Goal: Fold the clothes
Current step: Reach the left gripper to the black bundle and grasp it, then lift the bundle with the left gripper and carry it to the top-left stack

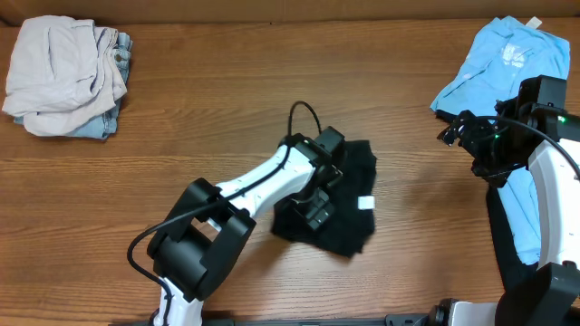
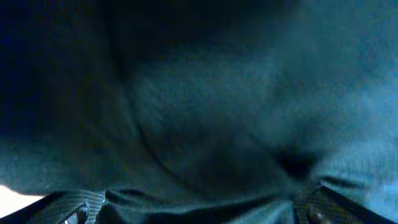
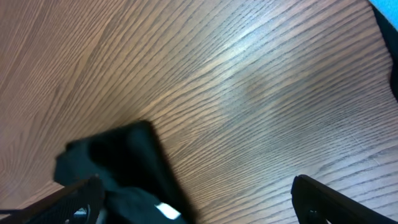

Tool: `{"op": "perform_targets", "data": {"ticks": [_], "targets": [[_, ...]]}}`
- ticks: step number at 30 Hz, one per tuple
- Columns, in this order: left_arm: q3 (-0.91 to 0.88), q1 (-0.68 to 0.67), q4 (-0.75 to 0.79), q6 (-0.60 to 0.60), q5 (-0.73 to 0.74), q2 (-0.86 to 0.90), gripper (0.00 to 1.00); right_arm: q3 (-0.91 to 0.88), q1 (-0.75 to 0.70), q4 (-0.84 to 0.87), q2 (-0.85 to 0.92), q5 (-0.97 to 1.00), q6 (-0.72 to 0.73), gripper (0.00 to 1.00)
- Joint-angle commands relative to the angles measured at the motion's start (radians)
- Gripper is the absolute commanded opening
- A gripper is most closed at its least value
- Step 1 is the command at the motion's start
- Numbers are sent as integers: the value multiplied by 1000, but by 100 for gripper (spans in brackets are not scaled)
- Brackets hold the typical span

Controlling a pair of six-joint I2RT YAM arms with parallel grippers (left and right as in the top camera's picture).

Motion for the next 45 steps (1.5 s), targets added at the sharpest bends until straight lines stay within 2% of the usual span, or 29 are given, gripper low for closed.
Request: {"op": "perform_targets", "data": {"ticks": [1, 4, 7, 9, 11, 14, 16, 20, 25, 31, 39, 45], "targets": [[-25, 94, 59, -35, -294, 14, 100, 23, 2, 4, -20, -9, -10, 100], [-24, 158, 138, -21, -397, 14, 100, 23, 2, 4, -20, -9, -10, 100], [-15, 235, 250, 46, -493, 14, 100, 23, 2, 4, -20, -9, -10, 100], [25, 264, 261, 110, -488, 14, 100, 23, 2, 4, -20, -9, -11, 100], [105, 276, 212, 122, -480, 13, 100, 23, 2, 4, -20, -9, -11, 100], [291, 261, 54, 123, -354, 13, 100, 23, 2, 5, -20, -9, -10, 100], [393, 239, -41, 149, -201, 13, 100, 23, 2, 5, -20, -9, -10, 100], [467, 182, -132, 287, 78, 13, 100, 23, 2, 4, -20, -9, -10, 100], [414, 98, -158, 314, 89, 15, 100, 23, 2, 3, -20, -9, -11, 100], [278, 32, -98, 313, 54, 15, 100, 23, 2, 4, -20, -8, -14, 100], [104, 38, 85, 275, -48, 15, 100, 23, 2, 4, -19, -8, -18, 100], [2, 42, 254, 275, -73, 15, 98, 23, 2, 3, -19, -8, -18, 100]]}}
